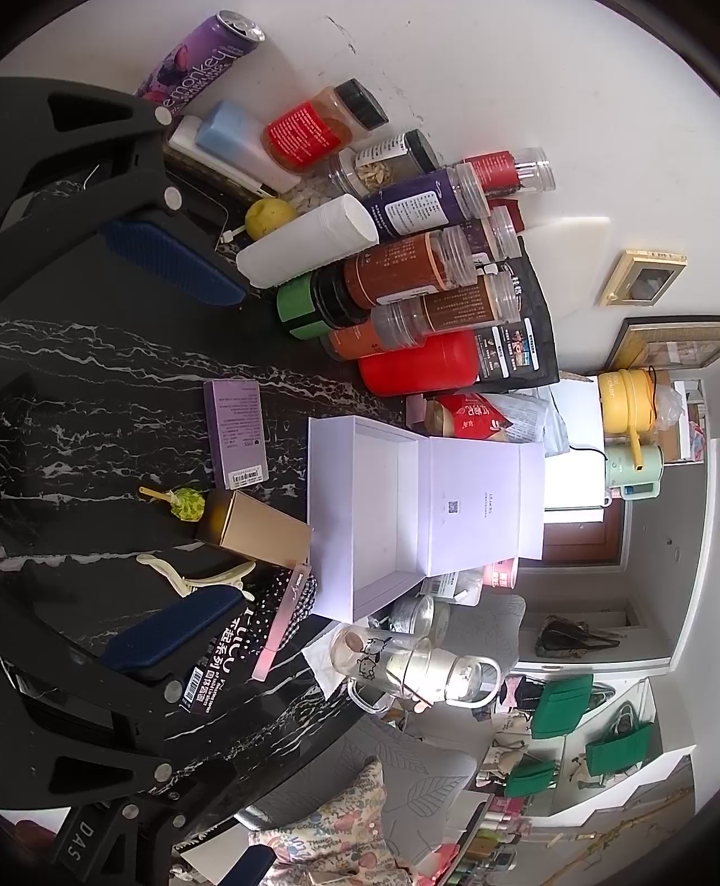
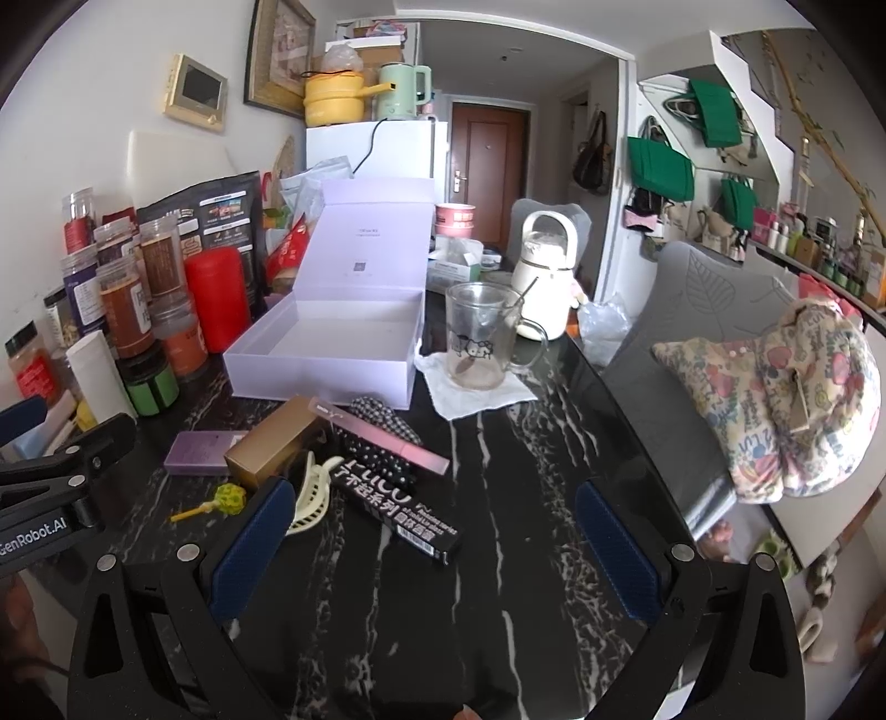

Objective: Organize rigid objects

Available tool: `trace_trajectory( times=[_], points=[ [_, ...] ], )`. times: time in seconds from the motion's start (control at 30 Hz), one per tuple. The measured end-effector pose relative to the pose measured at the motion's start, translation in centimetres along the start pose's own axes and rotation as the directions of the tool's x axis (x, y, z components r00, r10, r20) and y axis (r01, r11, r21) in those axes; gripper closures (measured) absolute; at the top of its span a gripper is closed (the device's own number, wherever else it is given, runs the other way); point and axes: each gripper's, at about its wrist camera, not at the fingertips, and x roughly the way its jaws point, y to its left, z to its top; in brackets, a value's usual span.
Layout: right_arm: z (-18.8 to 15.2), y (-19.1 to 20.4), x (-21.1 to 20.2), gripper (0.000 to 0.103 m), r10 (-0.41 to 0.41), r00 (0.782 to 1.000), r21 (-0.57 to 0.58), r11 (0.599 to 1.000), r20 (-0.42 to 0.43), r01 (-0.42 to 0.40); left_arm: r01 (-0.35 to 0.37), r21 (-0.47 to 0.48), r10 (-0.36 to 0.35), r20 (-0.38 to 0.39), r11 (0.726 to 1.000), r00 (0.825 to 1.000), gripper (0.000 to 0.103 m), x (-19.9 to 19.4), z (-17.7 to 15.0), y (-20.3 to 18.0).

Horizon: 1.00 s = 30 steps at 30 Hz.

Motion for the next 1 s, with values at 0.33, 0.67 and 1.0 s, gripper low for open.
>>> trace_trajectory(
  times=[0.33, 0.67, 1.0],
  points=[
    [0.2, 0.1, 0.0, 0.0, 0.002, 1.0, 0.0, 1.0, 0.003, -0.002, -0.007, 0.007, 0.007, 0.011, 1.0, 1.0, 0.0, -0.3, 0.2, -0.3],
    [0.8, -0.4, 0.1, 0.0, -0.001, 1.0, -0.008, 1.0, 0.008, 0.001, -0.002, 0.01, 0.002, -0.001, 1.0, 1.0, 0.0, 0.2, 0.5, -0.1],
    [0.7, -1.4, 0.6, 0.0, 0.018, 1.0, 0.036, 0.999, -0.002, -0.018, 0.022, 0.044, -0.022, 0.002, 0.999, 1.0, 0.0, 0.4, 0.4, -0.3]
  ],
)
